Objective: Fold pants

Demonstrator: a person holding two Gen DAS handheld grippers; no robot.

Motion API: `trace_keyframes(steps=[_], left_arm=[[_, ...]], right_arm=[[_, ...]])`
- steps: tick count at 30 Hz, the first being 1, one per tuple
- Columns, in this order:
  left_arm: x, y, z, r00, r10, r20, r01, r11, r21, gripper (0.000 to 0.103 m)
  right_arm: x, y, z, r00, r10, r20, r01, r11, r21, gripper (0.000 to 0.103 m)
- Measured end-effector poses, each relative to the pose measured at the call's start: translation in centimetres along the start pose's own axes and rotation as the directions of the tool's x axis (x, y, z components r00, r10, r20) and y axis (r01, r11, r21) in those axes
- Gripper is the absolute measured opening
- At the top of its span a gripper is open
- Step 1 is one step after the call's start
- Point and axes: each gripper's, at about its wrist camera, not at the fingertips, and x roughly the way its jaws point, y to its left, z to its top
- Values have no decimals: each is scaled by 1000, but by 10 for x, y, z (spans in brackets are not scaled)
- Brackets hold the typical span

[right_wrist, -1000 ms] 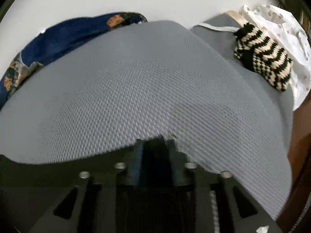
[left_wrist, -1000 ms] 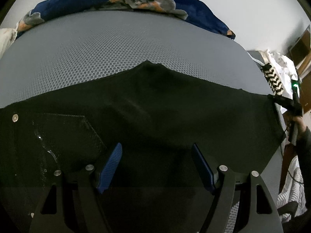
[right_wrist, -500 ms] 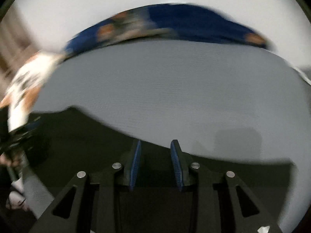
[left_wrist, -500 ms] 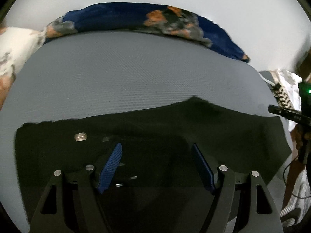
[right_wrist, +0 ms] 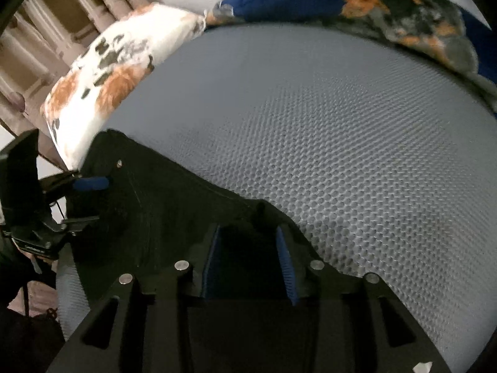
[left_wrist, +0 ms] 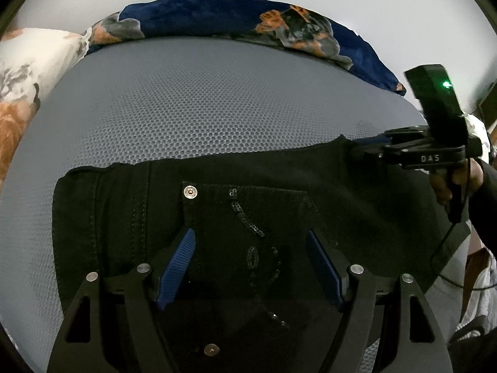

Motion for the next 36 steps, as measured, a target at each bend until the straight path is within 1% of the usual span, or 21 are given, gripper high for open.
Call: trace_keyframes(steps=[1, 2, 4, 6, 8, 10, 13, 15, 16, 17, 18, 20, 21, 22, 23, 25, 27, 30, 32, 33, 36], left_arm=[[0, 0, 0, 1000, -2, 3, 2, 1000, 1, 74], [-1, 0, 0, 1000, -4, 3, 4, 1000, -1, 74], [-2, 1, 1, 1000, -6, 4, 6, 1000, -10, 74], [-5, 3, 3, 1000, 8, 15, -8, 1000, -19, 74], [-6, 6, 4, 1000, -16, 17, 16, 999, -31, 74], [-4, 9, 3, 999, -32, 13, 32, 998, -51, 74], [-3, 5, 3, 1000, -14, 13, 15, 1000, -18, 74], [-1, 1, 3, 1000, 10, 10, -10, 1000, 2, 74], [-1, -1, 3, 1000, 23, 9, -23, 1000, 8, 74], [-2, -6, 5, 999, 42, 8, -42, 999, 15, 74], [-5, -9, 7, 999, 46, 11, -46, 999, 16, 74], [-12, -17, 12, 999, 12, 34, -13, 1000, 24, 74], [-15, -23, 16, 999, 2, 46, -4, 999, 36, 74], [-18, -31, 22, 999, -5, 53, 2, 998, 58, 74], [-17, -45, 27, 998, -13, 59, 7, 995, 103, 74], [-11, -68, 36, 998, -34, 59, 24, 986, 167, 74], [-1, -88, 46, 997, -61, 51, 49, 977, 208, 74], [23, -117, 58, 995, -96, 30, 84, 961, 262, 74], [40, -131, 64, 994, -111, 3, 106, 956, 274, 74], [49, -136, 66, 992, -123, -13, 122, 953, 277, 73], [67, -146, 70, 990, -134, -41, 140, 949, 283, 67]], right_arm=[[2, 1, 0, 1000, 19, -5, -19, 1000, 0, 35], [1, 1, 1, 1000, 30, -2, -30, 1000, -4, 29], [0, 3, 3, 999, 50, 11, -50, 999, -12, 10], [-6, 5, 10, 998, 28, 60, -28, 1000, -6, 7], [-7, 5, 13, 996, -15, 89, 16, 1000, -3, 6], [3, 2, 13, 998, -30, 63, 30, 1000, 2, 5], [12, -1, 13, 995, -68, 74, 68, 998, 7, 5], [13, -2, 14, 995, -71, 77, 68, 997, 31, 12], [15, 2, 16, 994, -73, 76, 71, 997, 31, 13], [12, 4, 16, 993, -90, 74, 88, 996, 30, 25], [5, 7, 17, 990, -116, 82, 112, 993, 45, 32], [-23, 6, 10, 978, -141, 156, 128, 987, 94, 32], [-33, 6, 7, 974, -151, 170, 133, 985, 111, 32], [-46, 5, 1, 967, -182, 181, 160, 979, 129, 32], [-54, 2, -5, 960, -212, 180, 189, 972, 140, 32], [-72, 0, -22, 938, -303, 168, 278, 948, 158, 32], [-84, -4, -44, 914, -381, 141, 354, 917, 184, 32], [-90, -8, -74, 881, -464, 96, 436, 873, 217, 32], [-89, -12, -91, 871, -487, 70, 458, 854, 247, 32], [-88, -16, -100, 871, -488, 54, 460, 849, 262, 32], [-83, -25, -114, 865, -500, 33, 468, 830, 305, 32]])
